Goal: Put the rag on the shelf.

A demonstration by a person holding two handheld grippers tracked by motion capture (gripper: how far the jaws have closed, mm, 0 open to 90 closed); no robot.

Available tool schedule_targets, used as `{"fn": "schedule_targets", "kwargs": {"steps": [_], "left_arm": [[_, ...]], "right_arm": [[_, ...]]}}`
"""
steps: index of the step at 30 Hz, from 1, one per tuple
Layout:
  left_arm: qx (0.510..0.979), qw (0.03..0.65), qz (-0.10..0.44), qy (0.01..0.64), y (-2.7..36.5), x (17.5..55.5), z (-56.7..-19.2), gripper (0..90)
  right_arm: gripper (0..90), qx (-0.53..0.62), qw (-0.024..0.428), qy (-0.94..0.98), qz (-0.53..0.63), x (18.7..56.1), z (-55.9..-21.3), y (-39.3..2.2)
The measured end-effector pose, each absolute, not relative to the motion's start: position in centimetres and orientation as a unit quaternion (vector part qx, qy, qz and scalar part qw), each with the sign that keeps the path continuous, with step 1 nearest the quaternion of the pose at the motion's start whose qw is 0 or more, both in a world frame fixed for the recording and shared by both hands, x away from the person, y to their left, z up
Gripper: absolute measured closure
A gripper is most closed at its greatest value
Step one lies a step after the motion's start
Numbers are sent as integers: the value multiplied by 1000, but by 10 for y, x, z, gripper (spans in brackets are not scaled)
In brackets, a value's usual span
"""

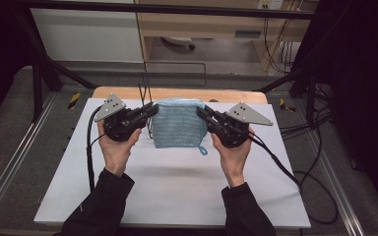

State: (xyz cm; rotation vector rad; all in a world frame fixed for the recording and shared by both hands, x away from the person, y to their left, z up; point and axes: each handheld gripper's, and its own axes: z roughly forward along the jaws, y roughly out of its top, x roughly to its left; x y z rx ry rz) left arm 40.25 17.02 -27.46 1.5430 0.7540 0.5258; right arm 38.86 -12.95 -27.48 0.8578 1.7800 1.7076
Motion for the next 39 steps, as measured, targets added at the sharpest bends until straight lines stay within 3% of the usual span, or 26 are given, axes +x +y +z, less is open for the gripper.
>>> {"fn": "schedule_targets", "kwargs": {"steps": [39], "left_arm": [[605,673,278,322,177,429,-207,824]], "right_arm": [[819,291,325,610,662,419,-198,-109]]}}
